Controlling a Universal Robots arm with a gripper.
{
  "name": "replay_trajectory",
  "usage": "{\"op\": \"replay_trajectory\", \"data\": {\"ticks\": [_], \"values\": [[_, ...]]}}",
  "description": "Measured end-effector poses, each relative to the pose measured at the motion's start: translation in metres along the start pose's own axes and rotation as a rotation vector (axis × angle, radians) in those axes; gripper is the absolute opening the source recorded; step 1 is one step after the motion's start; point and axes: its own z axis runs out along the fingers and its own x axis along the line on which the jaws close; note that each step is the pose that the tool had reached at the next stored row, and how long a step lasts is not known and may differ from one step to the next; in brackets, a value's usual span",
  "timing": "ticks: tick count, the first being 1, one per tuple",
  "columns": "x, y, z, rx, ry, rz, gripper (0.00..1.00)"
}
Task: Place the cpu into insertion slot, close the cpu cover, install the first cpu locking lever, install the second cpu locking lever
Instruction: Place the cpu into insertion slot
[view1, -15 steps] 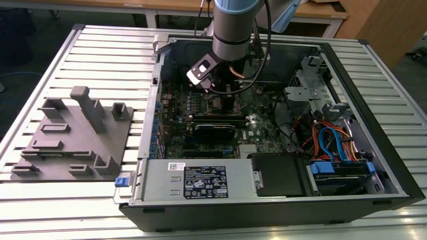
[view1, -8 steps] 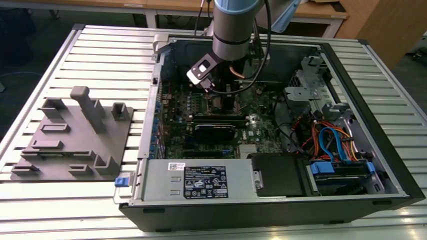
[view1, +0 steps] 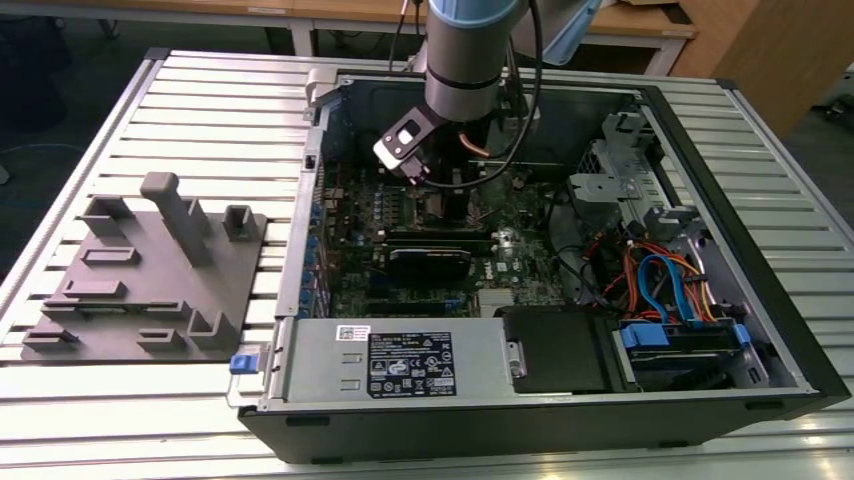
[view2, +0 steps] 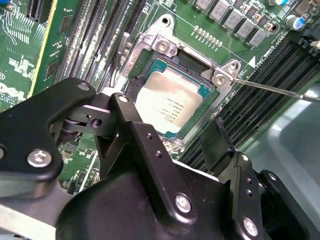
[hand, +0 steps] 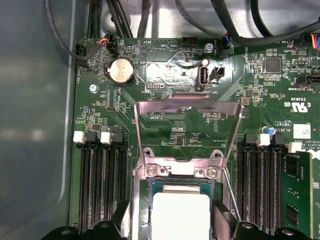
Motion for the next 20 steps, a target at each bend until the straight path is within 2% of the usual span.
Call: {"op": "replay_trajectory", "data": {"ticks": [8, 13, 15, 16, 18, 19, 20], "values": [[0.0006, 0.0003, -0.0092, 0.0042, 0.0001, 0.000, 0.75], [0.0010, 0.0006, -0.0165, 0.0104, 0.0001, 0.001, 0.73], [0.0010, 0.0006, -0.0168, 0.0111, 0.0004, 0.001, 0.60], [0.0010, 0.0006, -0.0168, 0.0113, 0.0002, 0.001, 0.60], [0.0008, 0.0006, -0.0168, 0.0113, -0.0011, 0.001, 0.49], [0.0007, 0.0006, -0.0169, 0.0114, -0.0024, 0.001, 0.49], [0.0005, 0.0006, -0.0169, 0.0113, -0.0035, 0.001, 0.43]]}}
